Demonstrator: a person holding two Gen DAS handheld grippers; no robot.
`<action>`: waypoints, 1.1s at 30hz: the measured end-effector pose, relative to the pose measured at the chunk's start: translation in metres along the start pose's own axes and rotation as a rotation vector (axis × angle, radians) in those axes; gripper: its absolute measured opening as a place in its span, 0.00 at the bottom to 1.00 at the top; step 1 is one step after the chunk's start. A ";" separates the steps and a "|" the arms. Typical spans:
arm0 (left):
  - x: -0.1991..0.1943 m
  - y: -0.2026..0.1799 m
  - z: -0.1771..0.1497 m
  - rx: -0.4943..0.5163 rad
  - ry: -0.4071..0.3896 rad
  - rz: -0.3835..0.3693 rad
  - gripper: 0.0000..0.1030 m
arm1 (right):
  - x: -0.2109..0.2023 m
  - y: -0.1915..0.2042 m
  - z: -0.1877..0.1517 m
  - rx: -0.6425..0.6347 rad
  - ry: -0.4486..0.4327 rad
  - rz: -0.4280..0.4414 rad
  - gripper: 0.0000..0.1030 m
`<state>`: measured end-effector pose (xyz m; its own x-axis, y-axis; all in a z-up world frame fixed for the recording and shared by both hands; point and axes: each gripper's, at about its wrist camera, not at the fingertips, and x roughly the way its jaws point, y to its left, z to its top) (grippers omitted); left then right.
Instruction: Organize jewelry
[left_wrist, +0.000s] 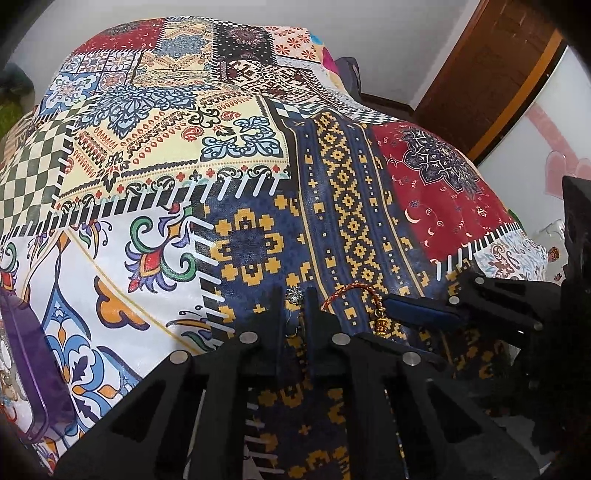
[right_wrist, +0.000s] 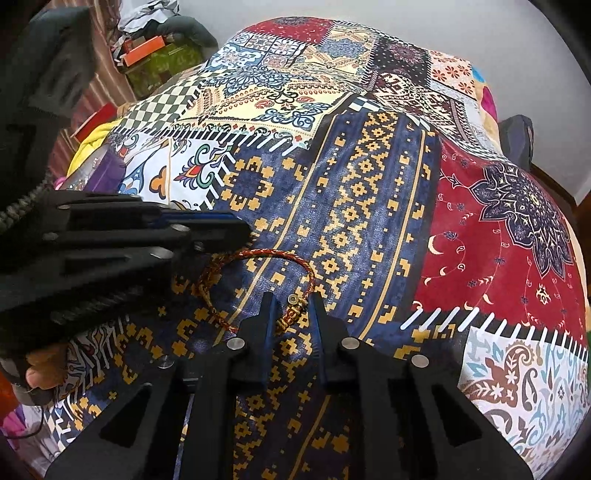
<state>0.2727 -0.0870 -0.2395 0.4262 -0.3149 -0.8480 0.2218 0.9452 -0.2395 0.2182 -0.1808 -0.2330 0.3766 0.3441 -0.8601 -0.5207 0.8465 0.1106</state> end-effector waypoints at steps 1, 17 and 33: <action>-0.002 0.000 -0.001 -0.003 -0.002 -0.001 0.07 | 0.000 0.000 0.000 0.004 -0.002 0.000 0.10; -0.116 0.036 -0.015 -0.094 -0.223 0.025 0.07 | -0.031 0.017 0.009 0.028 -0.093 -0.001 0.08; -0.190 0.068 -0.048 -0.136 -0.356 0.132 0.07 | -0.086 0.078 0.051 -0.095 -0.252 0.012 0.08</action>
<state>0.1646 0.0415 -0.1177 0.7256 -0.1776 -0.6648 0.0368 0.9747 -0.2203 0.1841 -0.1234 -0.1246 0.5423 0.4543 -0.7068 -0.5918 0.8037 0.0626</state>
